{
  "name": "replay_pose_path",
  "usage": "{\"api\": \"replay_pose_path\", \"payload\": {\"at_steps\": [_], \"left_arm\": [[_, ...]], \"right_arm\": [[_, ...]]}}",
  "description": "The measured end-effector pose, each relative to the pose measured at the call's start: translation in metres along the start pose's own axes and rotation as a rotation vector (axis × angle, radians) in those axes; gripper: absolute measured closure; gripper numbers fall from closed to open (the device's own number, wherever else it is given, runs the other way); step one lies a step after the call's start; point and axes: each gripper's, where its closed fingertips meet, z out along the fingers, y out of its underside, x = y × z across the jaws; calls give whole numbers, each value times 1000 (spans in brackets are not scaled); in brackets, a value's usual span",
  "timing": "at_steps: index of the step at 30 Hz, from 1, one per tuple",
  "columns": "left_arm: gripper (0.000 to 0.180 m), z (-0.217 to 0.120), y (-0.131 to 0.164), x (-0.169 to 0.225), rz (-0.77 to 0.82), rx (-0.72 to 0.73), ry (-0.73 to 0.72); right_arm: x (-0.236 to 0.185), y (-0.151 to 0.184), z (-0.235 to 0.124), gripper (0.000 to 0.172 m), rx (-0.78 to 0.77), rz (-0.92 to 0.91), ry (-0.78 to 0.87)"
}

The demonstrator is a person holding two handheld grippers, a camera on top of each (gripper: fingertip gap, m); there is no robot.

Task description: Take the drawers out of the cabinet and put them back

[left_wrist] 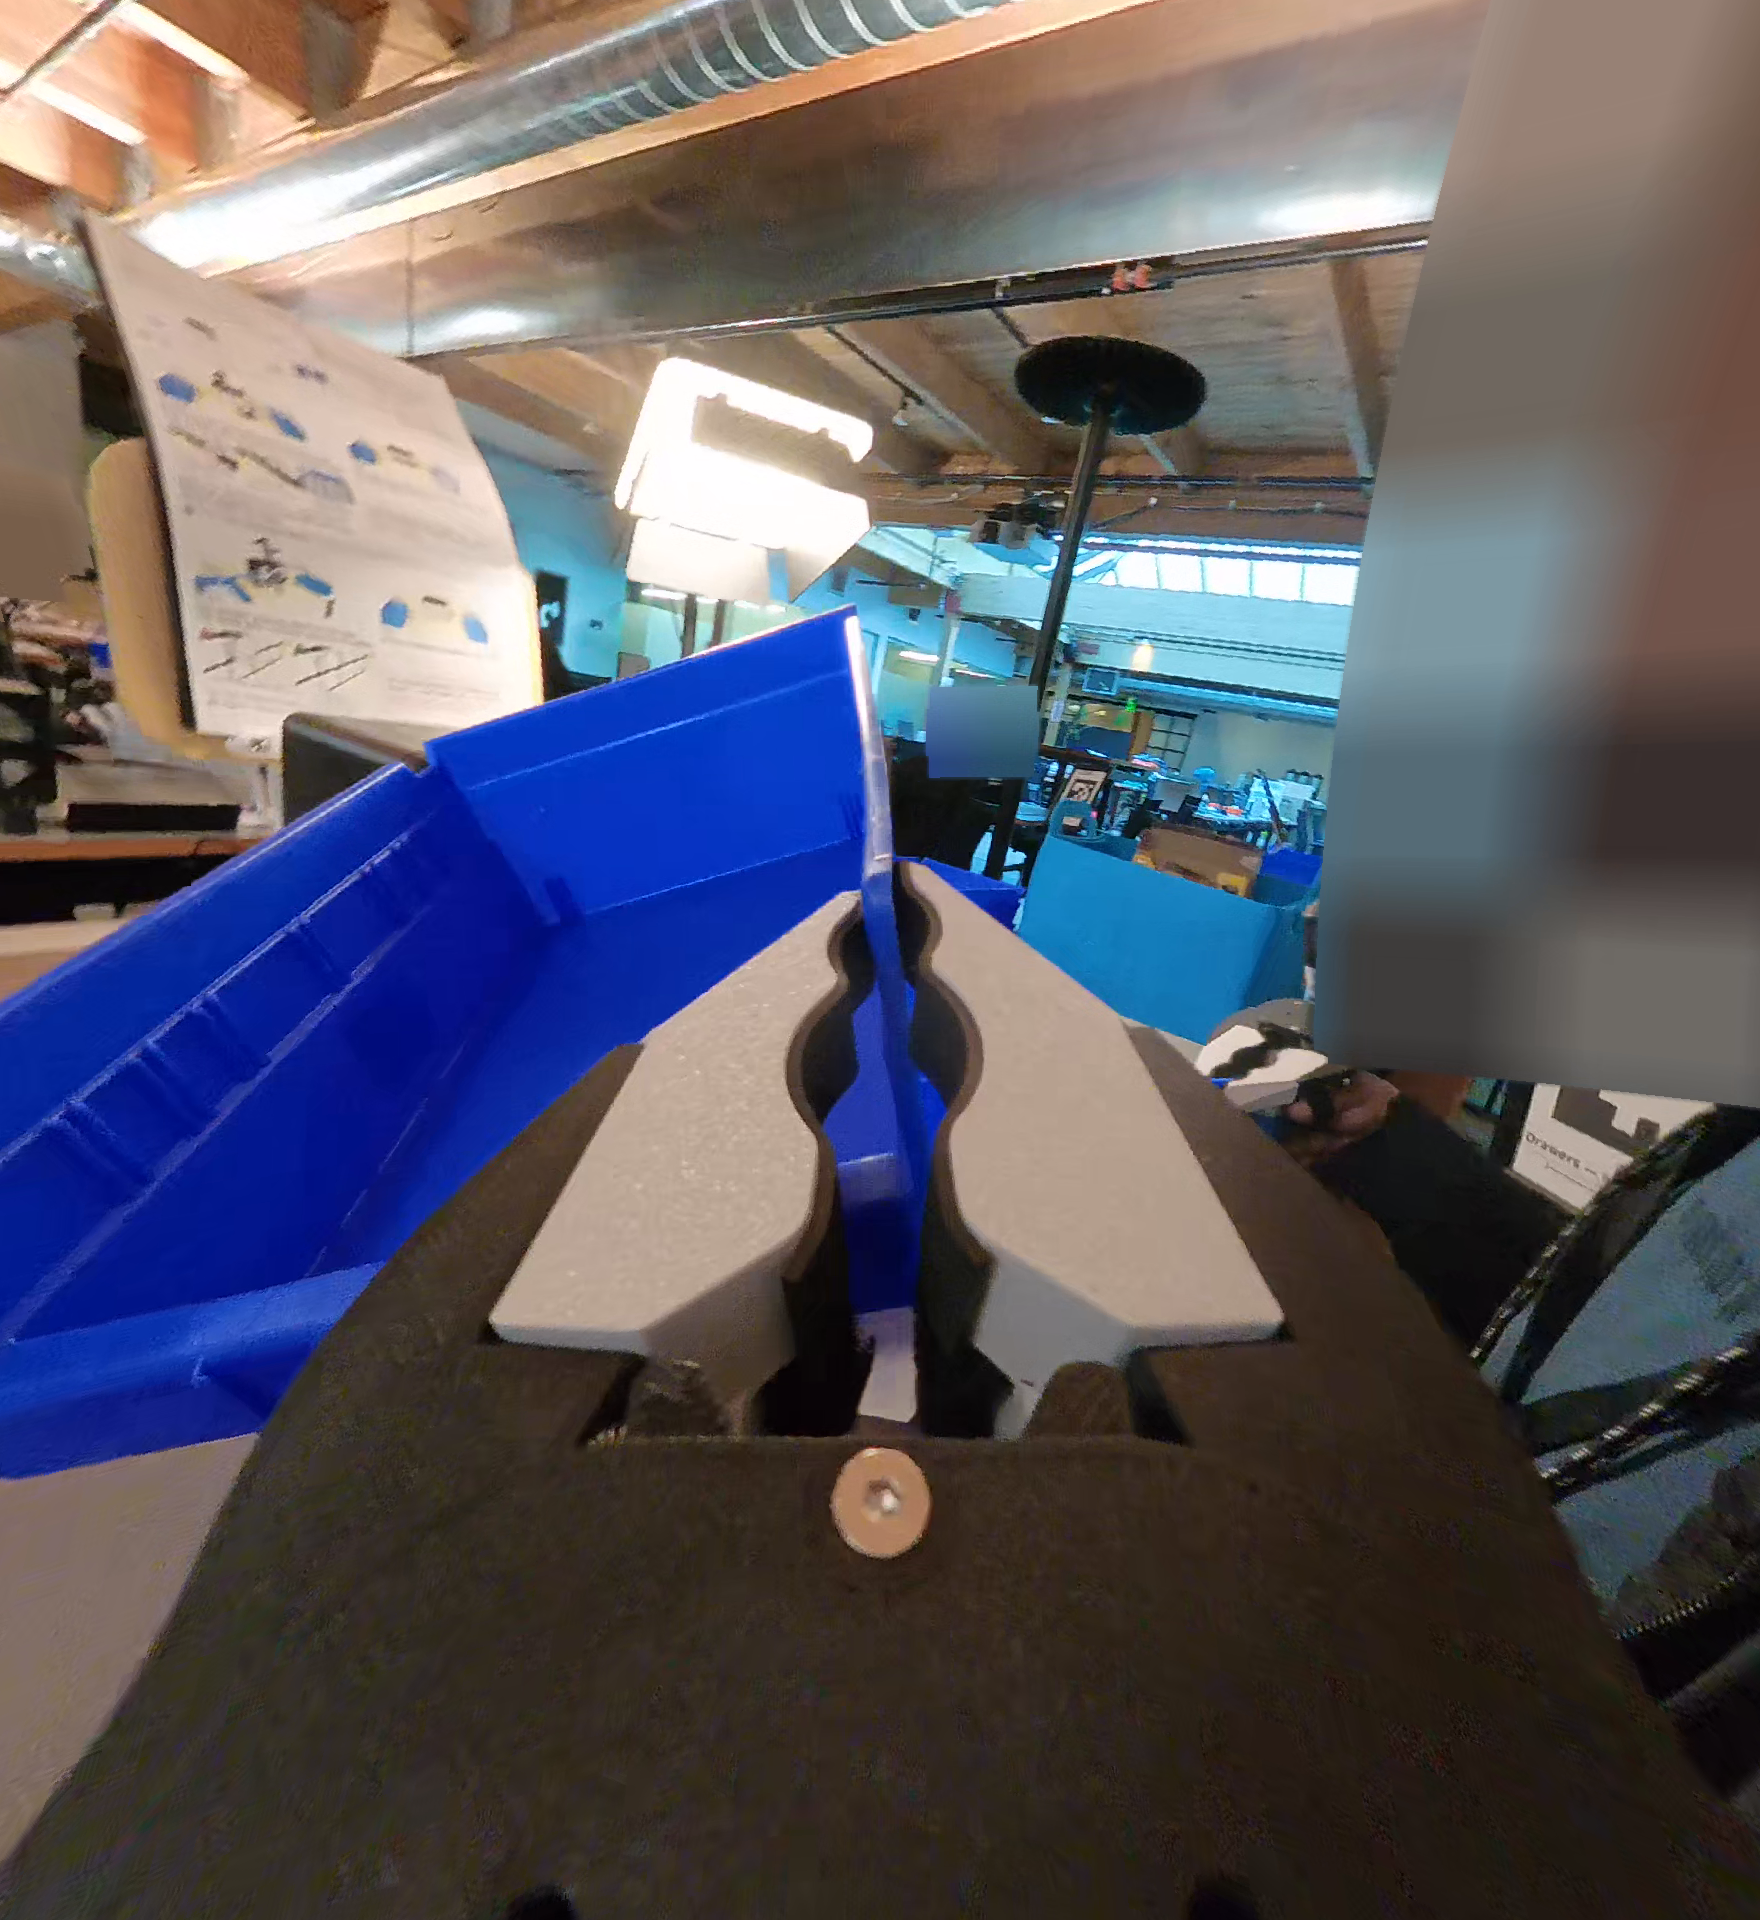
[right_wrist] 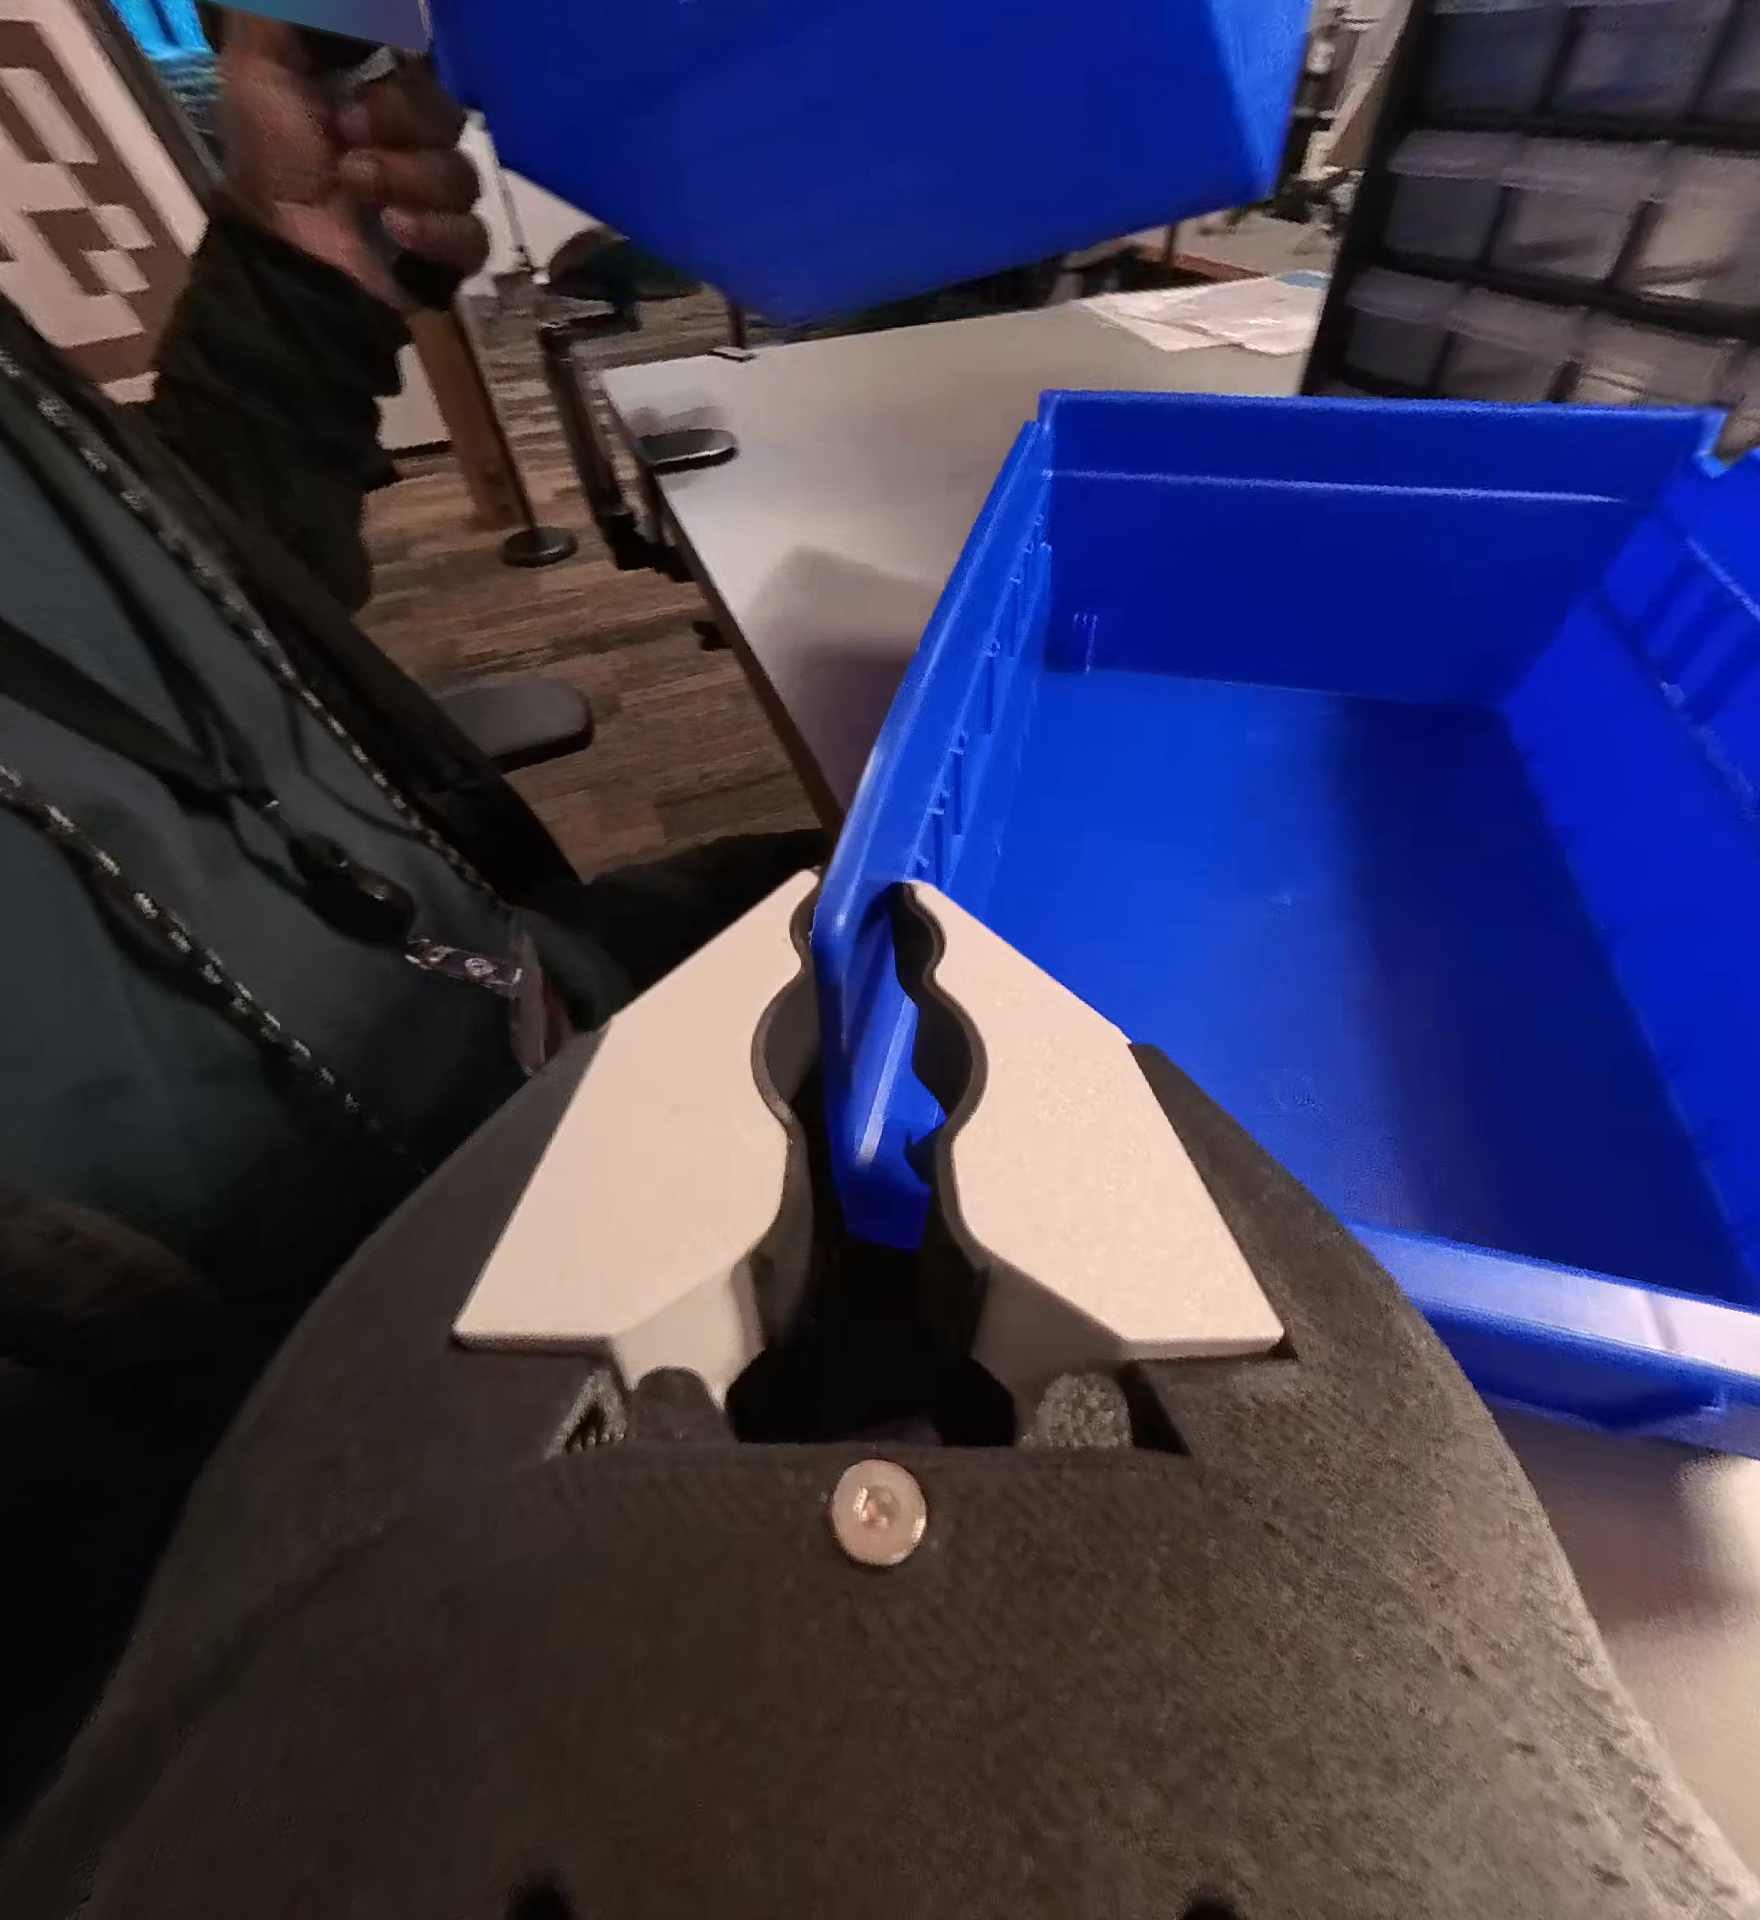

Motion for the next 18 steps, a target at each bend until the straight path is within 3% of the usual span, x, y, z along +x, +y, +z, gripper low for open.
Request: {"api": "replay_pose_path", "payload": {"at_steps": [9,14,18], "left_arm": [[180,62,9,37,177,-56,183],[180,102,50,58,291,-171,239],[179,115,92,70,334,-264,281]], "right_arm": [[-7,-15,60,159,-12,-71,-231],[-11,-23,89,160,-12,-92,-264],[-10,-25,95,159,17,-82,-245]]}}
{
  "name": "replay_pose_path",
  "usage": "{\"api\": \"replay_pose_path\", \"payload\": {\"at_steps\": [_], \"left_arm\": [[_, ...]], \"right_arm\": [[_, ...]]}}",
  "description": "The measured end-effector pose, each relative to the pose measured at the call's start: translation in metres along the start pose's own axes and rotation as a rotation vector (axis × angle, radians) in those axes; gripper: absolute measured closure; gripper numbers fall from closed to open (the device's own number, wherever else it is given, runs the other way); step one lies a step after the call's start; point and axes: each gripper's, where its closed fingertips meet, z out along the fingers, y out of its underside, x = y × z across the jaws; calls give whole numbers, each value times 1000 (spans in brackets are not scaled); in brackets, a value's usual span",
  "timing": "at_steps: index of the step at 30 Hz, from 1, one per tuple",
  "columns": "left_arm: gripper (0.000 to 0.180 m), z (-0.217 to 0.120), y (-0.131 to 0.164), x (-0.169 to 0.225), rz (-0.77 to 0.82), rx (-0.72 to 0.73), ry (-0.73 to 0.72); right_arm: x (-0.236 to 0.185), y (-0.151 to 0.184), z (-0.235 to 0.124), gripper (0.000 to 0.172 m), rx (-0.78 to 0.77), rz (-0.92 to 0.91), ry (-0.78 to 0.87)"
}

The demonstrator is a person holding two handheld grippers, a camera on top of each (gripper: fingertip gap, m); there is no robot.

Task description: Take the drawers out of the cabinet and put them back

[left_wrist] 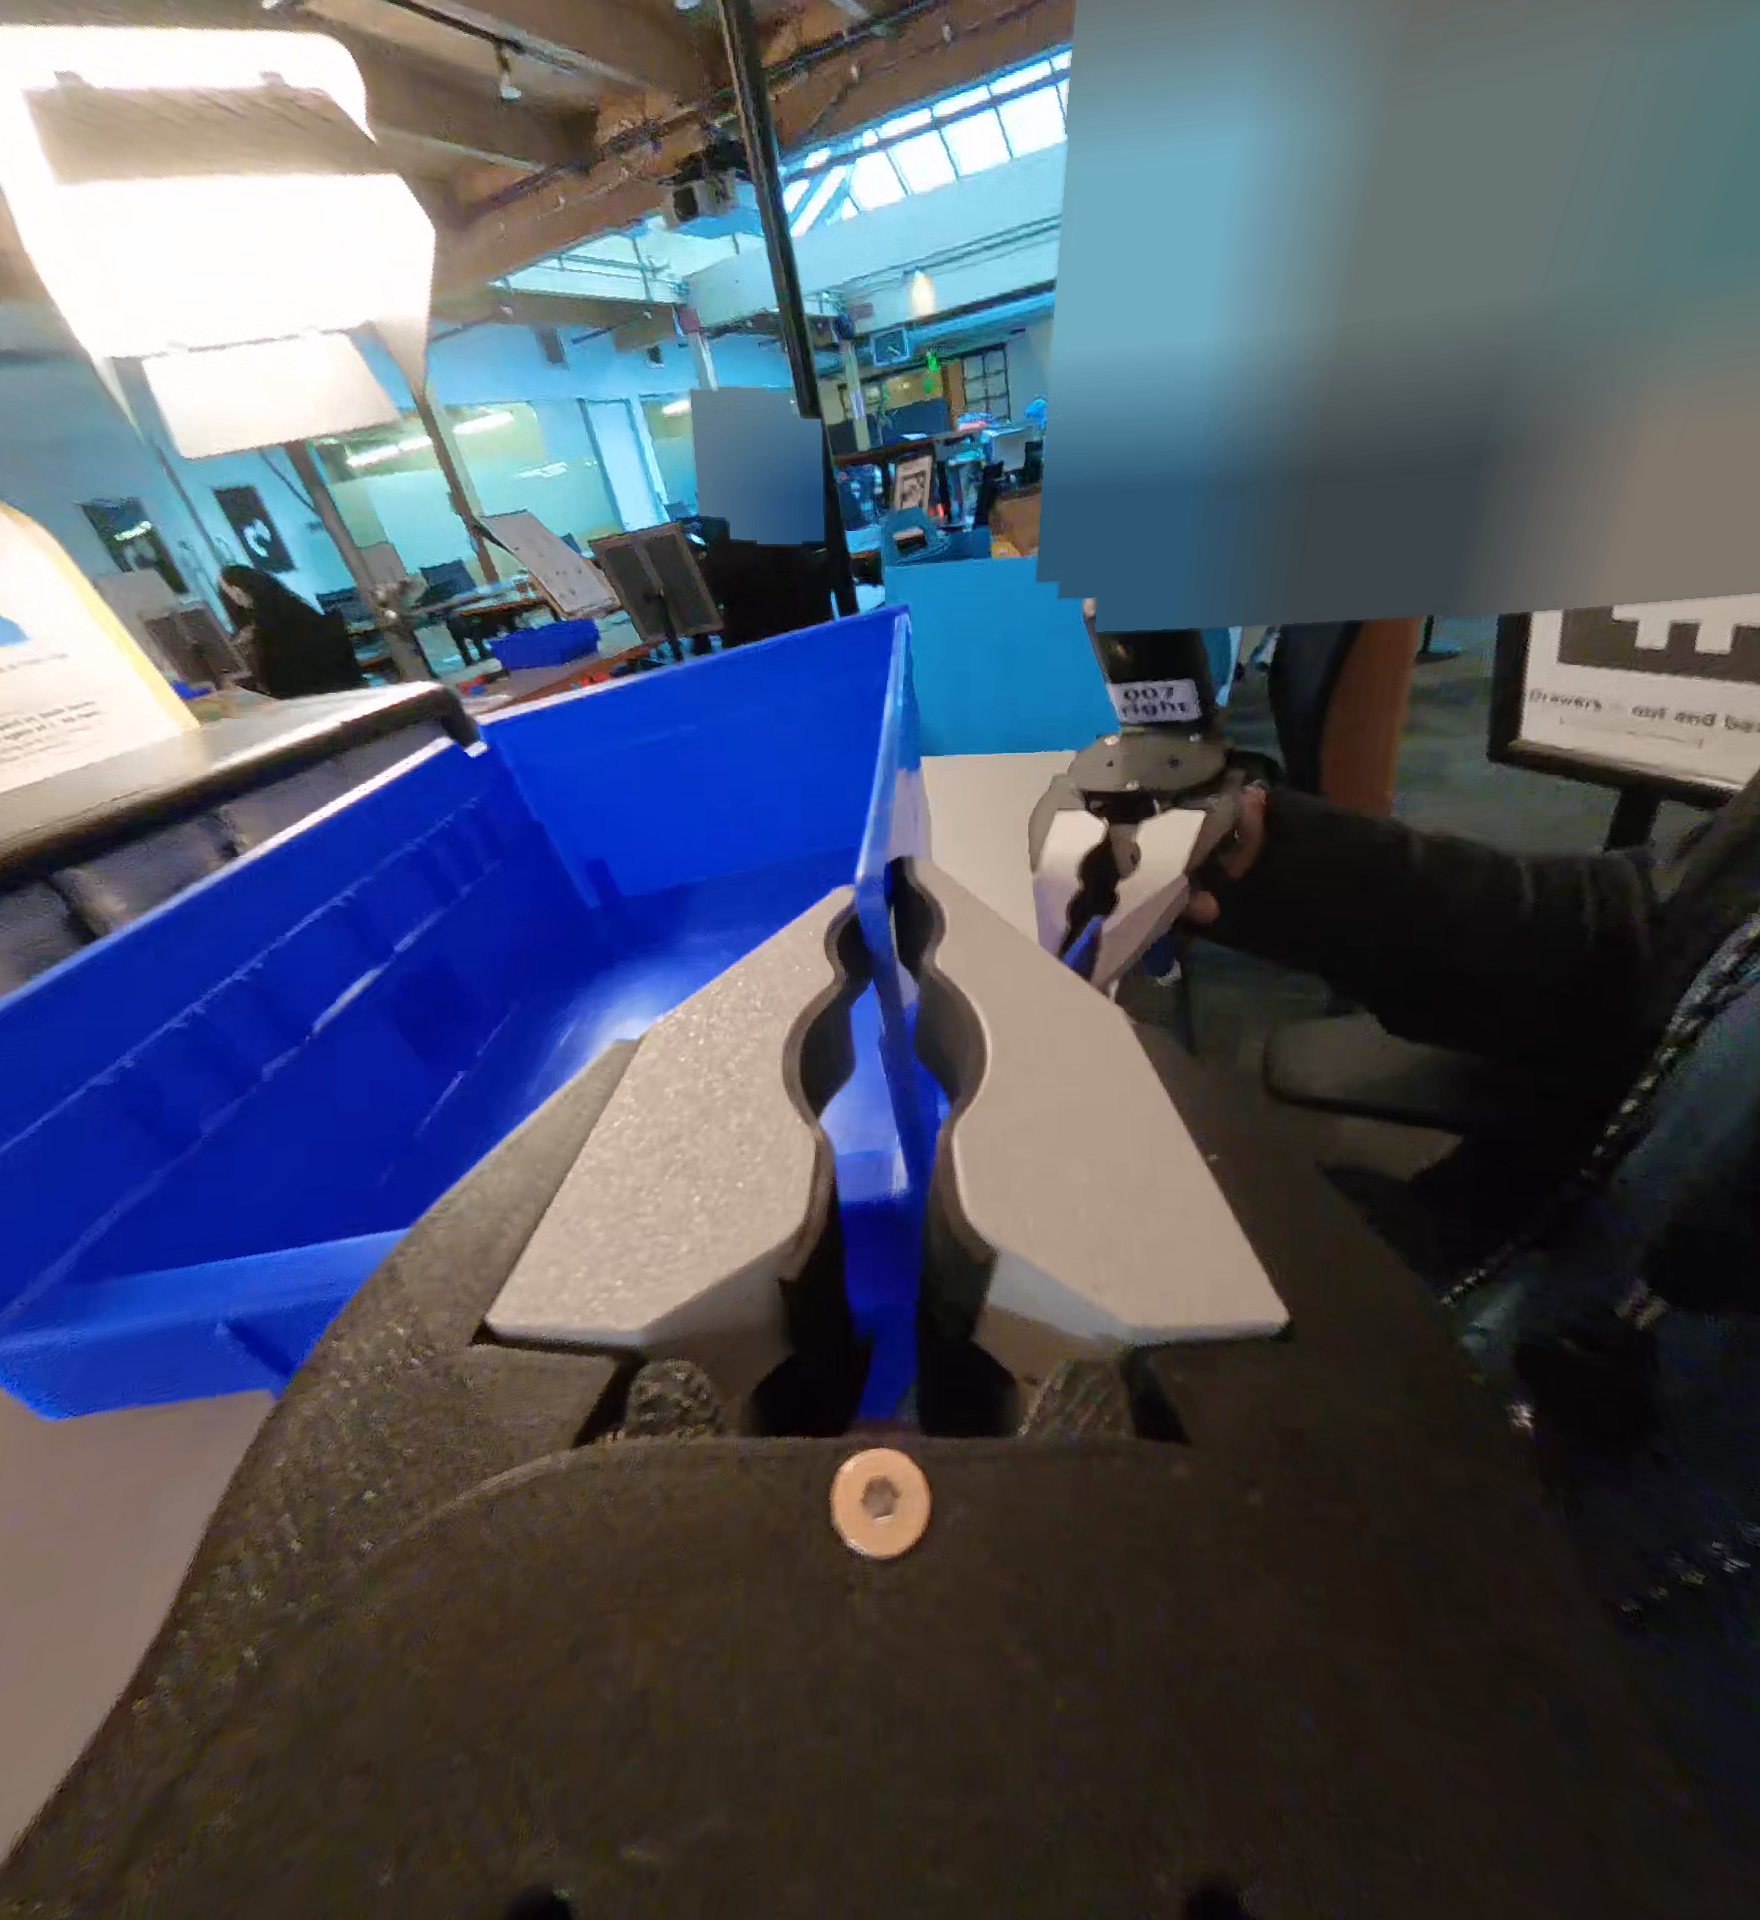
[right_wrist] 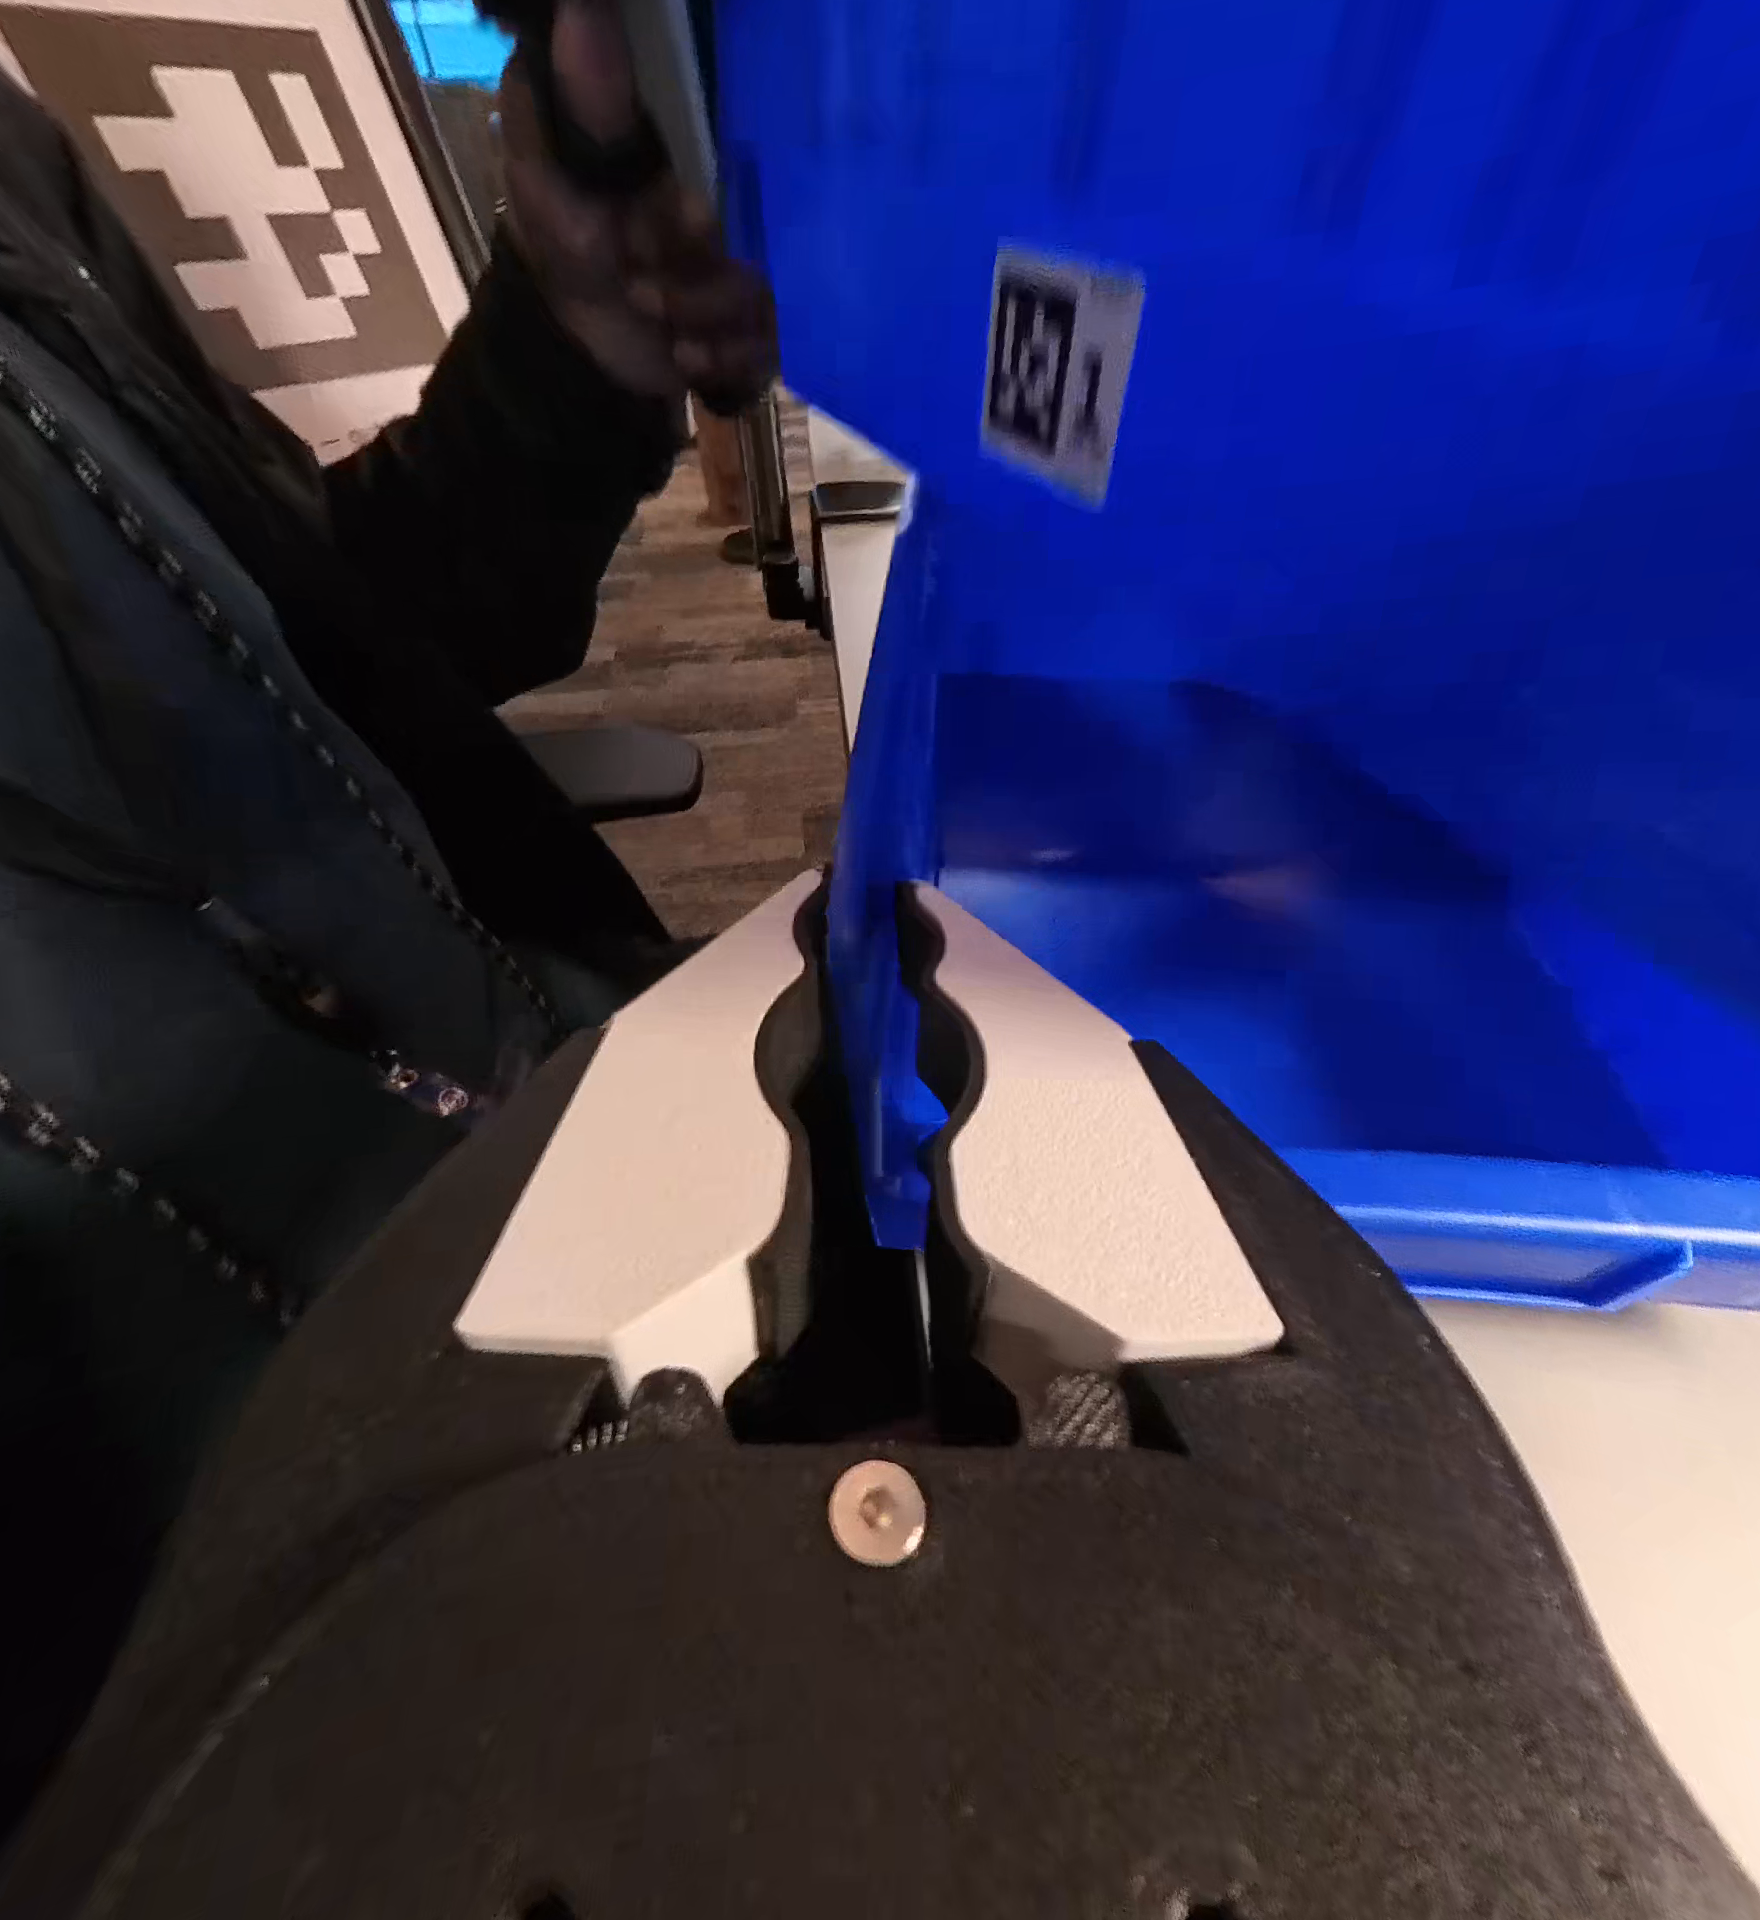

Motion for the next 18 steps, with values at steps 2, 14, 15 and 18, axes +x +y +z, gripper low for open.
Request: {"api": "replay_pose_path", "payload": {"at_steps": [2,14,15,18], "left_arm": [[180,6,8,11,-4,-16,33],[129,-58,-22,-24,-191,167,-64],[129,-67,-19,-40,-229,155,-129],[128,-87,14,-90,-341,19,-344]], "right_arm": [[-1,-1,-3,157,13,-6,14],[12,-71,-59,139,109,-187,194],[15,-82,-63,137,107,-214,213],[23,-113,-69,128,78,-291,250]]}}
